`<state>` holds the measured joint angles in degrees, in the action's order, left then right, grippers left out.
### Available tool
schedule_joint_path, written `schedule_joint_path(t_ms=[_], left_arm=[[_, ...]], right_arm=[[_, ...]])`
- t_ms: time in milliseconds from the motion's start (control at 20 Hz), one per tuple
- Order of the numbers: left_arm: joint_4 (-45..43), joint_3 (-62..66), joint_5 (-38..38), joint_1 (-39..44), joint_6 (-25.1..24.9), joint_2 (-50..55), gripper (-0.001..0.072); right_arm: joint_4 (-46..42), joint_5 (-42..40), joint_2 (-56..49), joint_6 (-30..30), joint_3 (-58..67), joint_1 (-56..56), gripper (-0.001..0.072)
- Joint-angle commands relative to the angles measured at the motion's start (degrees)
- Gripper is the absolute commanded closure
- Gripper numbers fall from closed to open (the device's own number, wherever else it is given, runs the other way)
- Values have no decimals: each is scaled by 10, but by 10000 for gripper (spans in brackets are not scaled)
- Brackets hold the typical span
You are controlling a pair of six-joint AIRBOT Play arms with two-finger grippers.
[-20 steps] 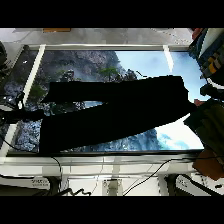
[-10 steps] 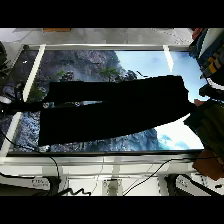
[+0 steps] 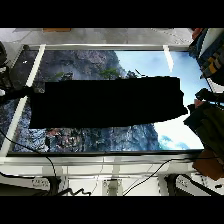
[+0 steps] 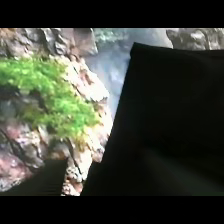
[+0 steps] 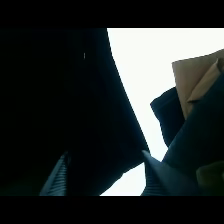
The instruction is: Fold the clothes and pants, and hang the long-sleeved shirts on hangers.
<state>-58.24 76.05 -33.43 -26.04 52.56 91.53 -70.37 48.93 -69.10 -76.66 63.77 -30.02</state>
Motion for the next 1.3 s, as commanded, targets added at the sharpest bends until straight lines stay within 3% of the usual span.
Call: schedule_joint_path(t_ms=[0,50,100,150,200,250,350,450,500,600,700,950,1000,1100,1250], left_arm=[[0,3,-26,0,17,-12,60],[-1,3,-55,0,17,-24,61],[-5,3,-83,-3,17,-37,161],[-16,3,-113,-9,17,-54,425],[-31,3,-141,-16,17,-72,647],[-39,3,-160,-26,17,-87,693],[-39,0,-211,-58,48,-106,693],[-39,-11,-254,-96,113,-109,693],[-38,-18,-277,-112,125,-110,693],[-39,-39,-313,-143,127,-117,693],[-39,-70,-320,-165,127,-134,694],[-38,-164,-298,-192,131,-194,690],[-33,-173,-301,-191,131,-197,609],[-4,-188,-308,-187,131,-197,115],[35,-219,-314,-187,131,-197,96]], right_arm=[[8,15,4,-9,-20,0,556],[10,15,13,-9,-36,0,620],[10,14,25,-8,-55,0,628],[9,17,40,-9,-77,0,687],[10,17,61,-9,-106,0,687],[19,14,86,-9,-141,0,686],[58,-8,134,-19,-205,0,687],[101,-76,169,-70,-264,1,685],[104,-108,174,-101,-283,1,625],[102,-147,161,-141,-302,1,177],[105,-158,129,-172,-304,1,151],[210,-229,21,-173,-304,1,147],[221,-239,3,-170,-302,1,153],[221,-249,-26,-160,-292,1,156],[223,-283,-42,-153,-275,1,156]])
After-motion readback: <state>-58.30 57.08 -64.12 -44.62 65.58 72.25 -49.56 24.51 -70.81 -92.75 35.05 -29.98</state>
